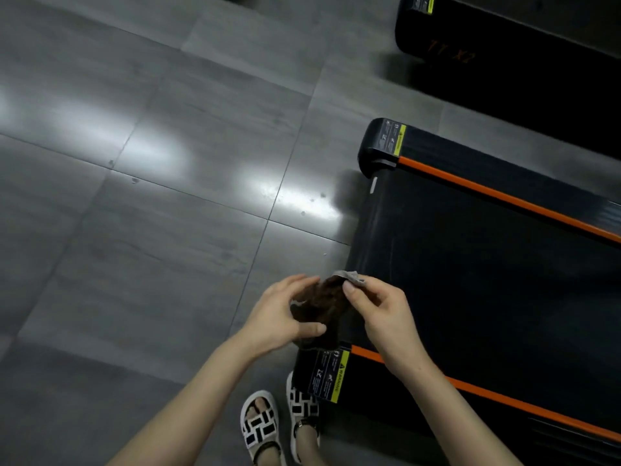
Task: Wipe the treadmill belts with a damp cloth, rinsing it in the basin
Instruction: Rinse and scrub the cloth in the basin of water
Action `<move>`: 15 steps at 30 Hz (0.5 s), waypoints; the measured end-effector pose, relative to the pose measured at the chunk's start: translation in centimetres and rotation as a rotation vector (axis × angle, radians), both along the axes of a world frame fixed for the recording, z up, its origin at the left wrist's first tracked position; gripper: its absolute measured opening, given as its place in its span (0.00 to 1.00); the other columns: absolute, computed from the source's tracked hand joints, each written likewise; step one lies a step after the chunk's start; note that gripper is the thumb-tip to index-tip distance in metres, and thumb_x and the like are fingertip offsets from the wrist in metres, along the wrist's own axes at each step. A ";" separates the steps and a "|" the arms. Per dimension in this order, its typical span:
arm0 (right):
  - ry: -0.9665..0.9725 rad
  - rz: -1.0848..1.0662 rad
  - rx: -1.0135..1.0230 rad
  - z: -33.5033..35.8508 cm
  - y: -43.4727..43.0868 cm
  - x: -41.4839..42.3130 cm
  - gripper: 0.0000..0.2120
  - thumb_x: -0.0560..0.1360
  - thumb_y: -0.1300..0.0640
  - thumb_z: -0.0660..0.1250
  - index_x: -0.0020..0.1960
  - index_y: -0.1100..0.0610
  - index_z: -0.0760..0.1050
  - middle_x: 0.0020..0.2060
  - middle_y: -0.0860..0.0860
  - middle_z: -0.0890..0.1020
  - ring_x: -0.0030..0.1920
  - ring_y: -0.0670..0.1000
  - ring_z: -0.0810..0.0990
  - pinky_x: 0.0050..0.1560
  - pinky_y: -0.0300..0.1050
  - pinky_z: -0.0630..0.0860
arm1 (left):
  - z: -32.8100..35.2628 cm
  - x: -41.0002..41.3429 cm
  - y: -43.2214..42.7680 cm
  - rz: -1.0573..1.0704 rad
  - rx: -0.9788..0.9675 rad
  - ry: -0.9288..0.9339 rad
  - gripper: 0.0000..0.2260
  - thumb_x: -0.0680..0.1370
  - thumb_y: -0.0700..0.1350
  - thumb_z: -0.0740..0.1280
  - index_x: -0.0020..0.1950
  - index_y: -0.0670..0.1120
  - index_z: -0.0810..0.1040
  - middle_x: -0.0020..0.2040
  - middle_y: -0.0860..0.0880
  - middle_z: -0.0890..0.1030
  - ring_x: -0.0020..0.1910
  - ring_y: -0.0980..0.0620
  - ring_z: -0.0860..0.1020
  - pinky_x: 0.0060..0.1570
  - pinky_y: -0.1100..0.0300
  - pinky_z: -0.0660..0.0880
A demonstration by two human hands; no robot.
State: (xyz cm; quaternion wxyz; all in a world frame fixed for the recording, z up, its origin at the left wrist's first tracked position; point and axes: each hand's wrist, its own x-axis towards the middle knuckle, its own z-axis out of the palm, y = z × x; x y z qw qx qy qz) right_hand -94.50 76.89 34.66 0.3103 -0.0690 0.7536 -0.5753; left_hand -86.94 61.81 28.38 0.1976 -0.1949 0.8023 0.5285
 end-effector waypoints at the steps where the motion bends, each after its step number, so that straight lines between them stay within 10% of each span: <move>1: -0.007 0.017 -0.015 0.7 -0.9 -0.3 0.09 0.76 0.65 0.64 0.50 0.56 0.81 0.44 0.50 0.85 0.47 0.45 0.82 0.46 0.35 0.76 | 0.3 0.0 -0.3 0.035 0.014 0.000 0.39 0.58 0.60 0.75 0.69 0.55 0.72 0.70 0.53 0.69 0.69 0.54 0.66 0.70 0.57 0.62; 8: 0.174 0.017 0.260 1.4 -7.4 -1.1 0.05 0.74 0.55 0.69 0.45 0.54 0.83 0.36 0.48 0.85 0.40 0.48 0.83 0.45 0.54 0.80 | 1.9 1.9 -5.5 0.378 0.044 0.027 0.12 0.68 0.42 0.77 0.40 0.54 0.76 0.39 0.56 0.79 0.42 0.57 0.76 0.40 0.66 0.69; 15: 0.254 0.112 0.504 1.0 -19.0 3.1 0.10 0.73 0.51 0.69 0.40 0.56 0.80 0.32 0.48 0.81 0.38 0.50 0.78 0.38 0.44 0.71 | 3.3 8.0 -16.7 0.616 -0.117 -0.017 0.16 0.65 0.43 0.79 0.44 0.55 0.76 0.41 0.55 0.80 0.46 0.52 0.79 0.48 0.57 0.75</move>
